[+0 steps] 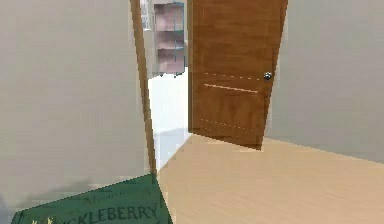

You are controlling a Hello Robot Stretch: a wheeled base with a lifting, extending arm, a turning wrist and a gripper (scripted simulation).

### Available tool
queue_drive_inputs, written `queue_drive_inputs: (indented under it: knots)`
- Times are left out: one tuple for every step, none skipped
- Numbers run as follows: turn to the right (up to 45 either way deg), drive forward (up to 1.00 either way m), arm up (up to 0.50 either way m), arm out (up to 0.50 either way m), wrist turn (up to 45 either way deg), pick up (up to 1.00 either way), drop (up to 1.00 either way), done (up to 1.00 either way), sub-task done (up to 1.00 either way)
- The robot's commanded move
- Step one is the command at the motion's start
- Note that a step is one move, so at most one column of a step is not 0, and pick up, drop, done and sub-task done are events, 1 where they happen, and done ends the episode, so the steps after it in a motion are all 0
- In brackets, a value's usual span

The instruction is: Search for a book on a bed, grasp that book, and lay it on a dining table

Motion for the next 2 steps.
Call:
queue_drive_inputs:
  knots:
    - [0.0,1.0,0.0,0.0,0.0,0.0,0.0,0.0,0.0]
    - [6.0,0.0,0.0,0.0,0.0,0.0,0.0,0.0,0.0]
